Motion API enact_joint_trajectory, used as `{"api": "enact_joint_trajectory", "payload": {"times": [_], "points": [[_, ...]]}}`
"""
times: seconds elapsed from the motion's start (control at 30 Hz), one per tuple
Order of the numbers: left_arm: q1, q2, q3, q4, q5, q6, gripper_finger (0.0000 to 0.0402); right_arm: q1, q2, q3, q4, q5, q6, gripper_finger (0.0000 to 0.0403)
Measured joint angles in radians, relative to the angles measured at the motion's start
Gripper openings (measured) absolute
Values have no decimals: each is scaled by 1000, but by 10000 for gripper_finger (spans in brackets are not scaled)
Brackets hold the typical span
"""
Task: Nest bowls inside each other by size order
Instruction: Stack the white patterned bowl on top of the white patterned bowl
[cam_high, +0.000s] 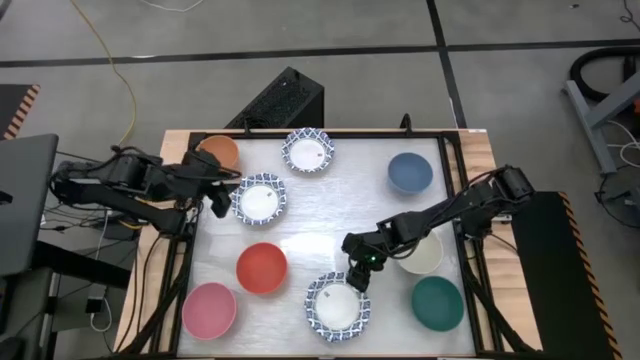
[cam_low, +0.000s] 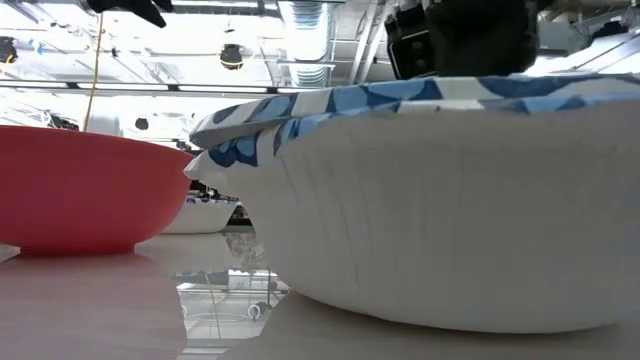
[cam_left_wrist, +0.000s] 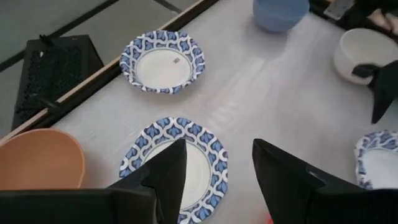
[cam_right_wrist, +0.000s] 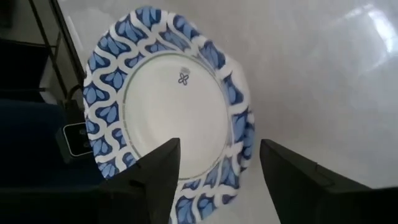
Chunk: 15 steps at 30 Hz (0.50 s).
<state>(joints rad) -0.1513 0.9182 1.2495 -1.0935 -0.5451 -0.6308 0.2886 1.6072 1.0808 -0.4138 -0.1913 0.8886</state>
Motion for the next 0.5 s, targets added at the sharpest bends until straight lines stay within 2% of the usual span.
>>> {"api": "enact_joint_trajectory", "payload": {"times": [0.13, 0.27, 0.37, 0.5], "points": [[0, 36, 0, 0, -17, -10, 180, -59, 0, 73, -129, 4, -114, 244], [0, 35, 0, 0, -21, -25, 181, -163, 0, 156, -255, 16, -266, 244], [0, 17, 0, -1, -23, -28, 181, -251, 0, 216, -315, 77, -393, 244], [0, -12, 0, -4, -26, -34, 181, -355, 0, 283, -301, 202, -613, 244]]}}
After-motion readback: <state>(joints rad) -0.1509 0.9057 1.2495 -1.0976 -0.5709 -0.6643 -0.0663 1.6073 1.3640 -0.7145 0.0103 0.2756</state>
